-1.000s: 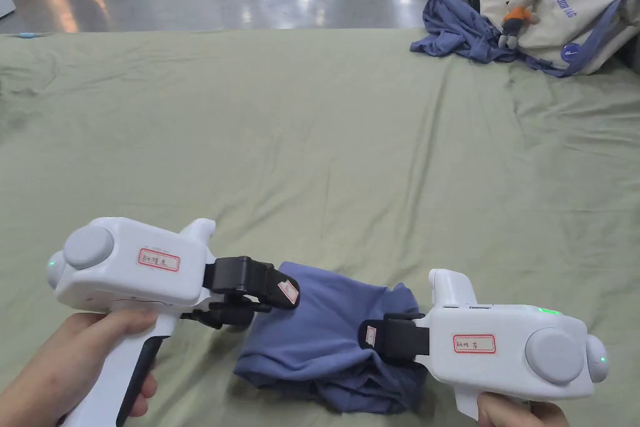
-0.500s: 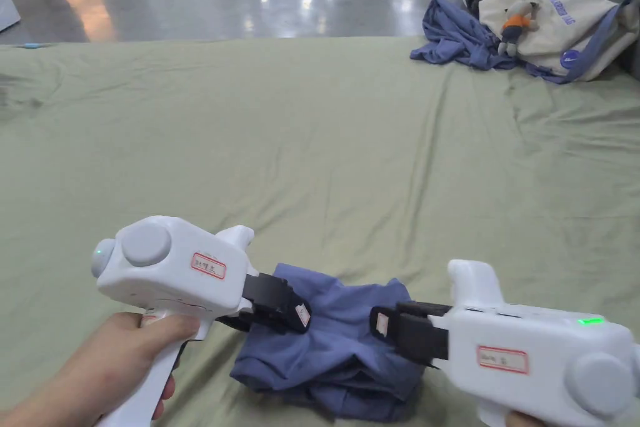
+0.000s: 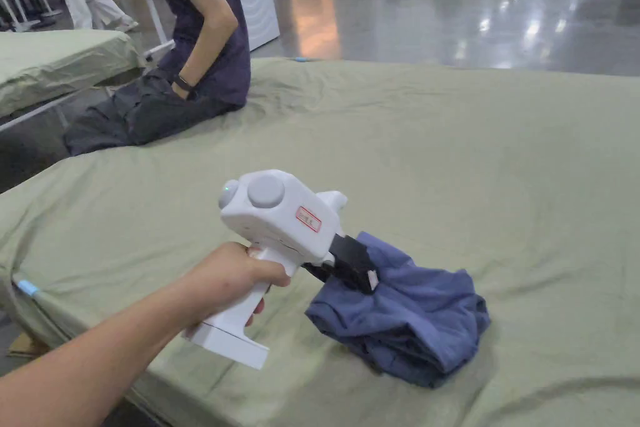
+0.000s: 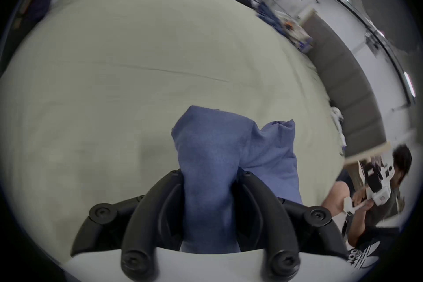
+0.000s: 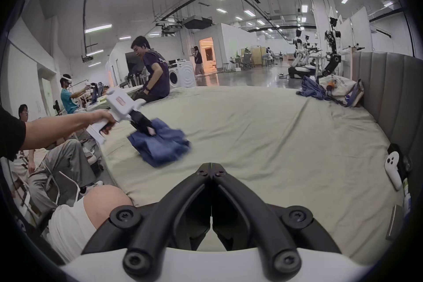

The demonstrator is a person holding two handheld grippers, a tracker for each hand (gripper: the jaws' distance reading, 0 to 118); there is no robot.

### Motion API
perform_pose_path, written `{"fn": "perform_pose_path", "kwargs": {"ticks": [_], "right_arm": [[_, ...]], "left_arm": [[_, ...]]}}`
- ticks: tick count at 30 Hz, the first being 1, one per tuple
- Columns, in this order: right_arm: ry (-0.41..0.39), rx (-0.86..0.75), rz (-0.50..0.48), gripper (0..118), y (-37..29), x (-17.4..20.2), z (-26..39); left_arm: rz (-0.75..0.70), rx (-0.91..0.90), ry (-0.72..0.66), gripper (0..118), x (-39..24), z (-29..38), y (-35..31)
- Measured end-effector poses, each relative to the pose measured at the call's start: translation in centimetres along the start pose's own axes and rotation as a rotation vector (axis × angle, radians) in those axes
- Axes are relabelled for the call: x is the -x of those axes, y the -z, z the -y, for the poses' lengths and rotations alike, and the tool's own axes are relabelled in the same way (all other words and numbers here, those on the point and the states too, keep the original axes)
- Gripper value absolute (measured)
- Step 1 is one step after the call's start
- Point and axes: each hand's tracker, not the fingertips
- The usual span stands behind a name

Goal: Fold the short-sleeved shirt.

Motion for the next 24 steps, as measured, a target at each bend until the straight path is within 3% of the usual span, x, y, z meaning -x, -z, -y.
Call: {"fn": "perform_pose_path", "kwargs": {"ticks": [4,6,10,11,13,15,19,21,24], "right_arm": [[-0.018,0.057,0.081,2,0.5,-0.7,0.2],[0.053,0.050,0.062,2,0.6,-1.0,0.0],[-0.021,0.067,0.139,2,0.9,-0.4,-0.8],[-0.029,0.074,0.137,2,0.9,-0.3,-0.9],[-0.022,0.079,0.122,2,1.0,-0.2,-1.2],[-0.021,0.079,0.110,2,1.0,-0.1,-1.5],[-0.067,0.026,0.129,2,0.3,-0.5,-2.8],[-0.088,-0.024,0.177,2,-0.4,-1.5,-3.5],[-0.092,-0.095,0.242,2,-2.0,-2.9,-4.6]], "left_arm": [[-0.091,-0.033,-0.085,35,11.3,-1.3,-4.3],[-0.092,-0.007,-0.178,35,16.1,-1.5,-5.2],[-0.002,-0.010,-0.300,37,20.0,-0.5,-5.6],[0.044,-0.018,-0.317,37,19.5,0.0,-5.5],[-0.055,-0.021,-0.275,45,18.7,0.0,-5.3],[-0.198,-0.018,-0.199,94,17.6,-0.1,-5.7],[-0.359,-0.136,-0.064,95,13.1,-0.3,-9.2],[-0.453,-0.247,0.112,95,7.5,0.3,-11.4],[-0.353,-0.556,0.191,95,-1.3,2.3,-15.4]]}}
